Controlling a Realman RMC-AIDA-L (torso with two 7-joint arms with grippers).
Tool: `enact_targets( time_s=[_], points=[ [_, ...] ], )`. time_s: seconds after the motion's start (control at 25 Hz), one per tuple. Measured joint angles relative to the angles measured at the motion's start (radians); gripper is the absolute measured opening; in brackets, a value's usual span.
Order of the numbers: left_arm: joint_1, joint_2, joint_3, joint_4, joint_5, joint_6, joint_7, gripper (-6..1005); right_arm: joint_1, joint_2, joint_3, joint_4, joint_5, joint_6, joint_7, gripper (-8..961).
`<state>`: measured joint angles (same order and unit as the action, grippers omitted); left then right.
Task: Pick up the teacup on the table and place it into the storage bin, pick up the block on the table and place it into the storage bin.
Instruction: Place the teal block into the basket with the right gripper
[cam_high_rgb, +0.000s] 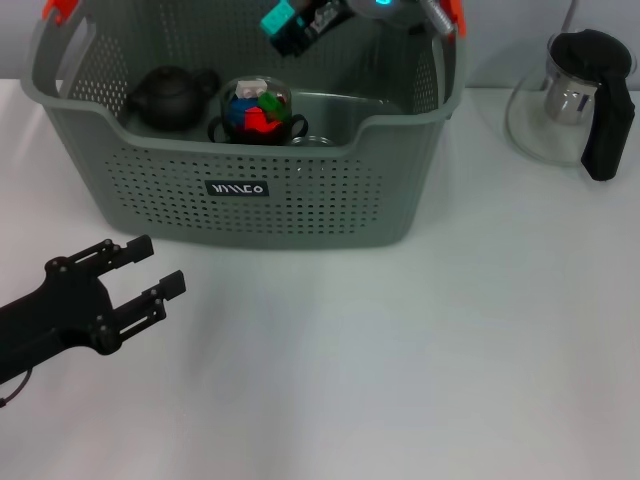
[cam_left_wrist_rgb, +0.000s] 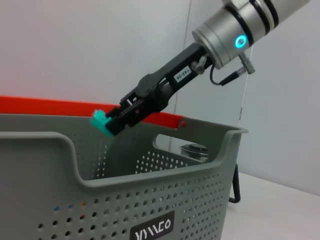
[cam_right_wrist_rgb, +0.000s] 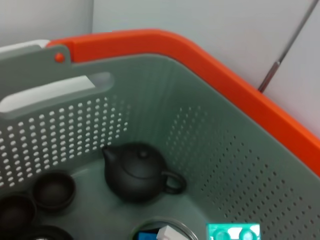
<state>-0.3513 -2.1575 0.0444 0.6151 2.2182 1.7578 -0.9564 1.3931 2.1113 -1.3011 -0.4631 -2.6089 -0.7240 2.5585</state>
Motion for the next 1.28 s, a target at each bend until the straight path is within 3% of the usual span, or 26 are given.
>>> enact_targets(
  time_s=[0.44, 1.28],
  points=[
    [0.0, -0.001, 0.0, -0.002, 0.0, 0.0, 0.001, 618, -0.008, 0.003, -0.15, 0.036, 0.147, 0.075, -0.025, 562],
    [0.003, -0.001, -0.002, -0.002, 0.0, -0.002, 0.001, 620, 0.012, -0.001, -0.16, 0.053, 0.148, 0.091, -0.014, 588]
  ],
)
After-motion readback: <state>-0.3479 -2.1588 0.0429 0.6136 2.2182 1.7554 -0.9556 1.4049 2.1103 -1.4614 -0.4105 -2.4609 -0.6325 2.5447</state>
